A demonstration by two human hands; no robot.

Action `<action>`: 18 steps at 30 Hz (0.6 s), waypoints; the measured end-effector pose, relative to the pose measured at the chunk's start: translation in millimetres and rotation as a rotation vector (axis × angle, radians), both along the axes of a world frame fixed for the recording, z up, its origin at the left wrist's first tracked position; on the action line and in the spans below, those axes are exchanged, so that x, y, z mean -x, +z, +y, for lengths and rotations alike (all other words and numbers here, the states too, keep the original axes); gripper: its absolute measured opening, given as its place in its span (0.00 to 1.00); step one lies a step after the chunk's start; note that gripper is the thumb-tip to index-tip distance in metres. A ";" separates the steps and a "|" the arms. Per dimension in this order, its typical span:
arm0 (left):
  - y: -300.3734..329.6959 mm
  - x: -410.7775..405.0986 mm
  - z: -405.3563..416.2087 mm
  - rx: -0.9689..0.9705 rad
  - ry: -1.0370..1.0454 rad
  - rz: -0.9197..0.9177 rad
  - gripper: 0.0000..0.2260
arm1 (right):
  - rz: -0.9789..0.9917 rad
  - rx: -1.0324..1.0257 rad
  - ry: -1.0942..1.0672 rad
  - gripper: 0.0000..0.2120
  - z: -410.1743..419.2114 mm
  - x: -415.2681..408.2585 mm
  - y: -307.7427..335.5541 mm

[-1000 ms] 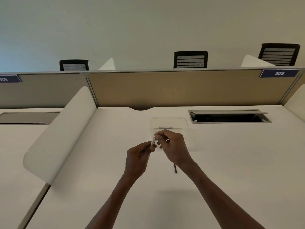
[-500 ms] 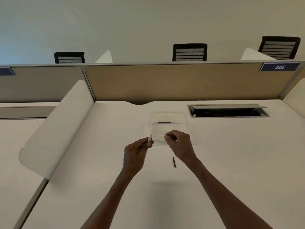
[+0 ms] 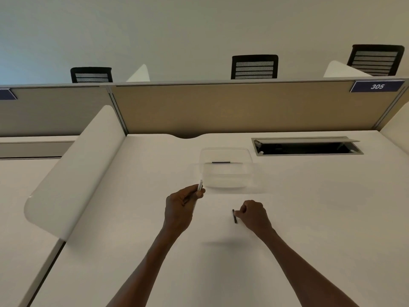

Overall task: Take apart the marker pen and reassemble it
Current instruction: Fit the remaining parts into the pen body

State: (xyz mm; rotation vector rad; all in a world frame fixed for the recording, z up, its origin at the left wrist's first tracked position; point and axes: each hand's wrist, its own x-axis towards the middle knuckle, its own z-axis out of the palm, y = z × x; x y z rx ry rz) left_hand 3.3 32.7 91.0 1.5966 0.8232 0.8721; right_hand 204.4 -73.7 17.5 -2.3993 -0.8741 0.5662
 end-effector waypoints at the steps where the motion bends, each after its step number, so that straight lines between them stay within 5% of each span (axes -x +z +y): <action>1: -0.5 -0.1 0.2 0.001 0.000 0.003 0.10 | 0.013 0.010 0.004 0.12 -0.1 2.0 -1.0; 18: -6.9 -1.7 3.7 -0.030 -0.011 0.040 0.13 | -0.056 0.066 0.001 0.06 0.4 13.4 -11.6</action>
